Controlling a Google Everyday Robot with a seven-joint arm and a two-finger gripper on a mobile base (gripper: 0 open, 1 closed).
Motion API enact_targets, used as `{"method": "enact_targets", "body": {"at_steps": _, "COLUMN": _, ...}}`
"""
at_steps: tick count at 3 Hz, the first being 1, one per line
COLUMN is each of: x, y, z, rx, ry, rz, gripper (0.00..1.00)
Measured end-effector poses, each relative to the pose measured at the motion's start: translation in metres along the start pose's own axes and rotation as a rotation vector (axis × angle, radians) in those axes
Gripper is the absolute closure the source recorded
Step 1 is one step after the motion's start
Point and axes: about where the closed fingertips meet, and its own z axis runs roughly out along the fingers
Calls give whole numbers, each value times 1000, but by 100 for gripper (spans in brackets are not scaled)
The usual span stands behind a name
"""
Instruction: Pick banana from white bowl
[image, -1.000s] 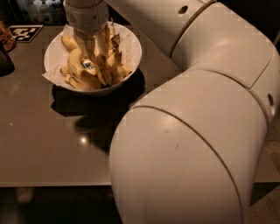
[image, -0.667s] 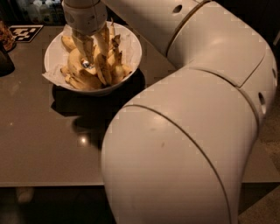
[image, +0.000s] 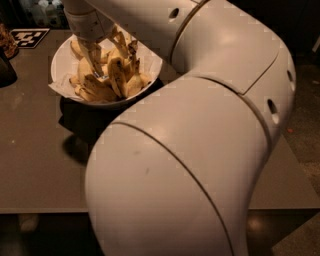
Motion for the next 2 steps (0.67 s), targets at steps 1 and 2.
{"method": "enact_targets", "body": {"at_steps": 1, "x": -1, "y": -2, "z": 3, "rx": 20, "ry": 12, "rz": 31, "gripper": 55}}
{"method": "enact_targets", "body": {"at_steps": 2, "x": 2, "y": -5, "z": 7, "rx": 12, "ry": 26, "rz": 49, "gripper": 58}}
